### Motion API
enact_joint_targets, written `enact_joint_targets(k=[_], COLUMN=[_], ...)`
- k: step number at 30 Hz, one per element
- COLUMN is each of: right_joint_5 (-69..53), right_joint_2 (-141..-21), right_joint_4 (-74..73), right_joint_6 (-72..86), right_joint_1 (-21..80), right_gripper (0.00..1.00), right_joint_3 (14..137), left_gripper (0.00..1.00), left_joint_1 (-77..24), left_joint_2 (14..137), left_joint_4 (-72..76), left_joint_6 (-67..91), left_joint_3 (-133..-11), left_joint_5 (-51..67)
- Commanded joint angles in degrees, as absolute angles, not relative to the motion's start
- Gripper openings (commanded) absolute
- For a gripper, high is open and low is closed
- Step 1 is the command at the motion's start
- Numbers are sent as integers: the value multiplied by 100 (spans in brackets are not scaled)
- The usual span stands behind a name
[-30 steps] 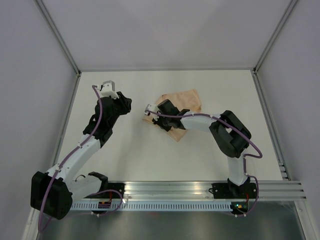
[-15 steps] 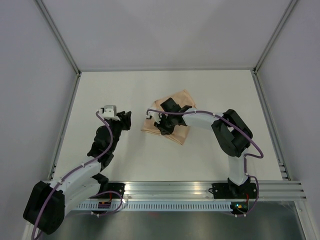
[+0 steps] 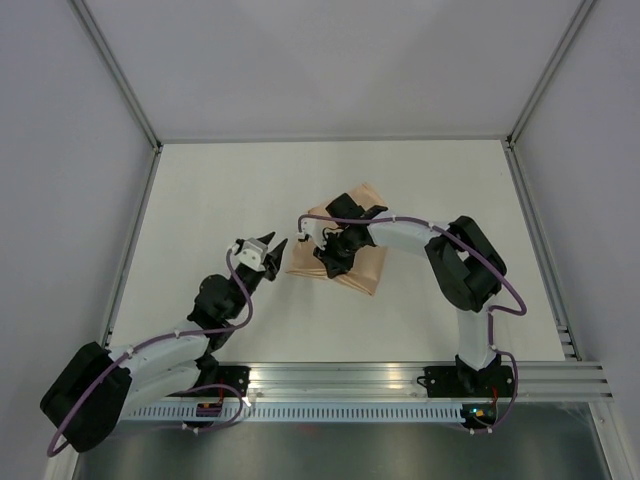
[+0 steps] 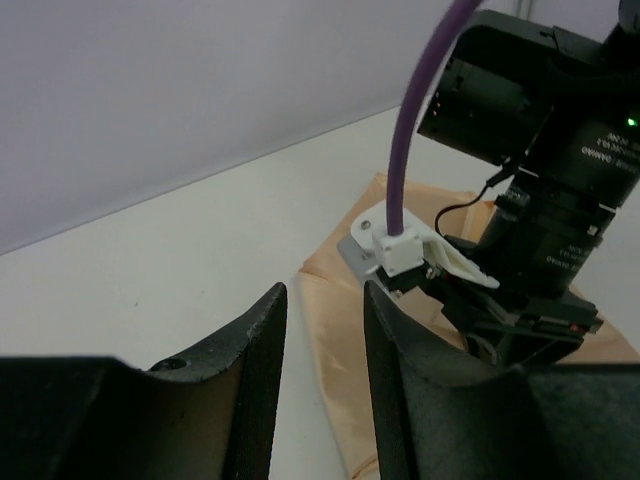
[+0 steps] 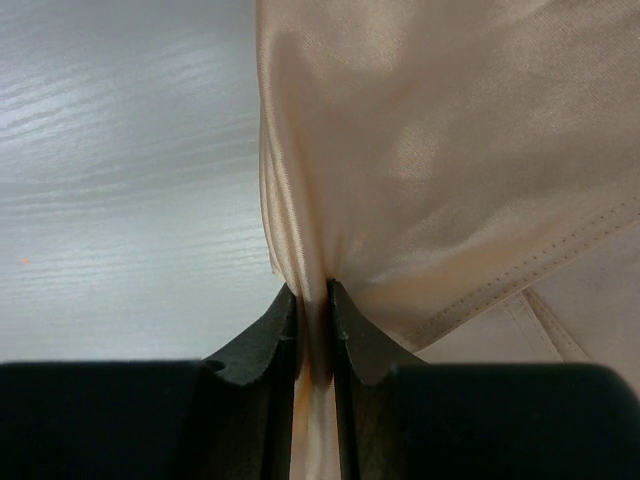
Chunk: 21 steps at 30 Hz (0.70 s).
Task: Fold the napkin, place the utensils inside, and roll it up
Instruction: Roll the napkin with the utensil
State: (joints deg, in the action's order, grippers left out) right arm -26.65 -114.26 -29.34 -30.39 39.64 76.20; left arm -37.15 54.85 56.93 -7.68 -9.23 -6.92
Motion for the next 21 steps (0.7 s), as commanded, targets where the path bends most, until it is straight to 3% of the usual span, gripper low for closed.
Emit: enact_joint_targets(k=[1, 14, 21], right_joint_5=[-2698, -2962, -3041], right_joint_2=[-11830, -12049, -12155], right_joint_4=[-3972, -4421, -4517], right_joint_6=[-3260, -3498, -3559], right_joint_1=[3841, 3630, 3507], right_gripper=[1, 0, 0], right_joint_3=[7453, 7506, 7567], left_gripper=[43, 44, 45], left_joint_1=[-3963, -5255, -5467], left_joint_2=[5379, 6941, 7443], left_joint_4=[6091, 4782, 3561], left_joint_6=[-1493, -2926, -3269], left_joint_3=[-730, -1581, -2240], left_joint_5=[-580, -975, -572])
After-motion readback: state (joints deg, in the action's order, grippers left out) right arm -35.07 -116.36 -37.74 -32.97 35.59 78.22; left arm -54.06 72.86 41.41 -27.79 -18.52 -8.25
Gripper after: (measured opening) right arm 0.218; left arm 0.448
